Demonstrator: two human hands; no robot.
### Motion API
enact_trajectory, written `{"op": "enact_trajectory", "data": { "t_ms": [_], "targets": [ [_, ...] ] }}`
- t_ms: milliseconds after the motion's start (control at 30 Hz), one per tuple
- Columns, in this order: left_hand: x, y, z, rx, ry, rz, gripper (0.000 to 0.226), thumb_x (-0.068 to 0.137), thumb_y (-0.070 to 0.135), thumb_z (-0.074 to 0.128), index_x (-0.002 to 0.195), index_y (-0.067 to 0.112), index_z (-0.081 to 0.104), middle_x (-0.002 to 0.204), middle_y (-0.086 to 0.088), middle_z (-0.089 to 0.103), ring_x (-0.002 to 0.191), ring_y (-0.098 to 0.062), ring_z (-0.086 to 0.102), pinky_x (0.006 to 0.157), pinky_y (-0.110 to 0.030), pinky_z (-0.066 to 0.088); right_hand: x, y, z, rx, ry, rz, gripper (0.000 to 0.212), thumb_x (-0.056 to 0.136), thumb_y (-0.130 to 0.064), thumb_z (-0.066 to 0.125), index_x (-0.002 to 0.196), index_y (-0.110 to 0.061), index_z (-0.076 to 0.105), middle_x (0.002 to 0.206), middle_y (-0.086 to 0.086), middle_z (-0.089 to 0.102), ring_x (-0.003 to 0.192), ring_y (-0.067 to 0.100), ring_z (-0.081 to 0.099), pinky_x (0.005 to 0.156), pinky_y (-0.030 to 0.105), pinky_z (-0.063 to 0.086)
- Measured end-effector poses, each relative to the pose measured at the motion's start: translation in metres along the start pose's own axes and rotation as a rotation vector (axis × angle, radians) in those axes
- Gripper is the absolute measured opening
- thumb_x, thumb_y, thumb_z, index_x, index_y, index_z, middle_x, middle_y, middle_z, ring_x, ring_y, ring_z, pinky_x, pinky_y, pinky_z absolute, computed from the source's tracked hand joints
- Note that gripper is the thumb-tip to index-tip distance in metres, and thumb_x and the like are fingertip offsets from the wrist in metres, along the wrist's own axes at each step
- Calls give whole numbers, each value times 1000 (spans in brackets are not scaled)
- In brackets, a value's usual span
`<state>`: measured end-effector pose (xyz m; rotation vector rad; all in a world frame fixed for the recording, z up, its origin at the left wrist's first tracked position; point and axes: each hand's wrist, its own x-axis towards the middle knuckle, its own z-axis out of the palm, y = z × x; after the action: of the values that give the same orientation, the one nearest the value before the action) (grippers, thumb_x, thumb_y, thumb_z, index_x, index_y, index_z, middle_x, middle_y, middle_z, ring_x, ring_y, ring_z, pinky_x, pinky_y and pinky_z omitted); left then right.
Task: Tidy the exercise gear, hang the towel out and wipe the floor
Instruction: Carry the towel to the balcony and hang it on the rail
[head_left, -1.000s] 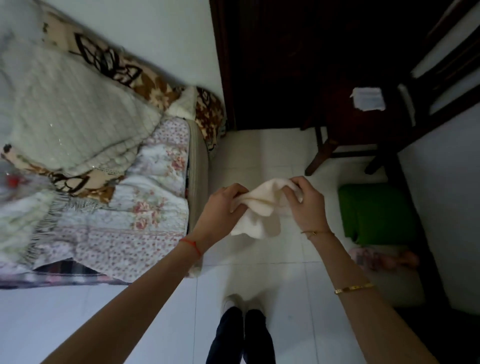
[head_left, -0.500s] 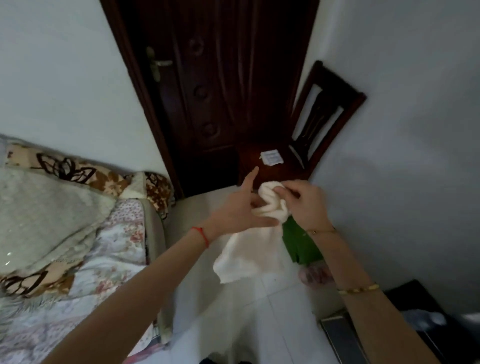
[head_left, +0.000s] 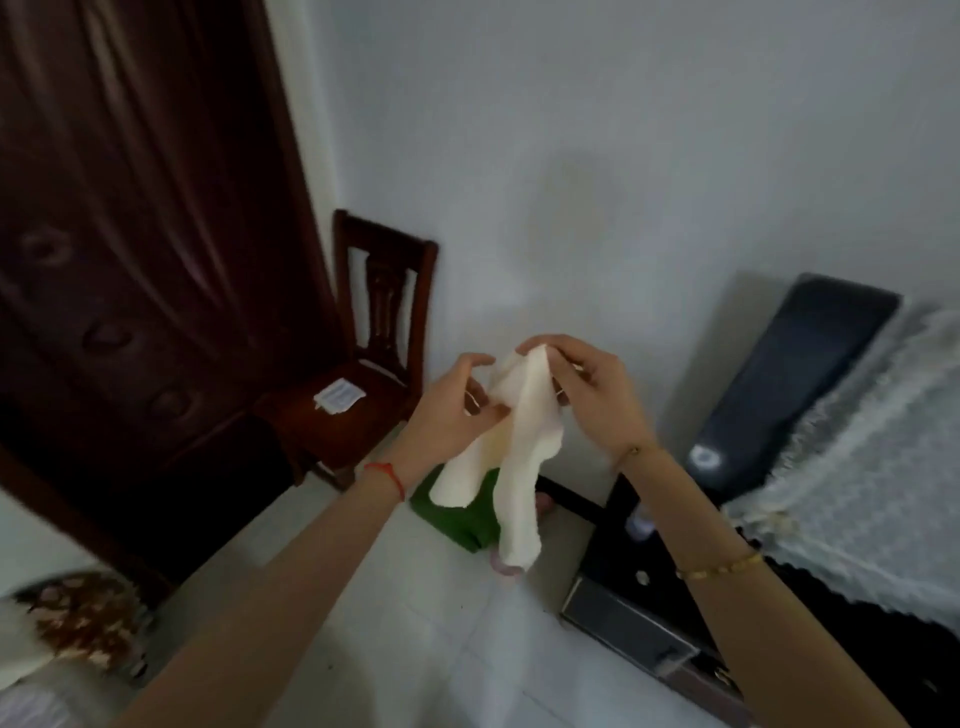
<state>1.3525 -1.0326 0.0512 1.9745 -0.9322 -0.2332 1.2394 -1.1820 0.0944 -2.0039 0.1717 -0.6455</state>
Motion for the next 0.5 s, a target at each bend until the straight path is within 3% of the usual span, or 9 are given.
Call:
{"op": "enact_trajectory", "data": {
  "t_ms": [67,133,267,367,433,500],
  "targets": [
    [7,11,13,39,-67,51,50,87,34,70,131,23,48,94,0,54,80,-12,55,72,-19,44,-17,-11,-14,-12,86,20,32,100,-15,43,98,-31,70,108,-15,69,105,4,61,87,19,47],
    [12,19,30,117,-129,100,30,91,40,64,114,22,56,100,-1,50,82,-13,52,76,-24,45,-36,-18,-27,-4,172,54,31,101,-16,43,98,-31,71,110,-13,69,109,6,60,90,16,43],
    [10,42,65,33,-309,207,16,98,35,53,98,19,52,107,-4,57,94,-16,56,77,-23,42,-88,-25,-52,26,405,186,29,100,-31,46,88,-24,71,99,-5,69,95,15,61,83,32,47],
    [-8,72,91,-35,-463,323,18,101,32,50,98,14,48,85,4,58,75,-7,55,59,-11,36,-134,-30,-71,-101,539,305,20,91,-35,61,86,-16,65,85,-2,63,80,9,57,74,26,44],
    [-24,92,112,-57,-566,393,24,100,37,48,98,14,47,80,3,58,69,-8,55,58,-15,37,-169,-33,-83,-171,577,394,21,85,-31,71,89,-17,56,88,-5,62,83,8,59,74,24,46],
    [-41,112,135,-97,-657,459,30,99,41,49,98,11,47,83,-8,60,71,-18,58,61,-28,39,-202,-40,-92,-140,645,506,35,80,-34,75,97,-17,50,96,-1,63,88,15,63,75,33,51]
  ]
}}
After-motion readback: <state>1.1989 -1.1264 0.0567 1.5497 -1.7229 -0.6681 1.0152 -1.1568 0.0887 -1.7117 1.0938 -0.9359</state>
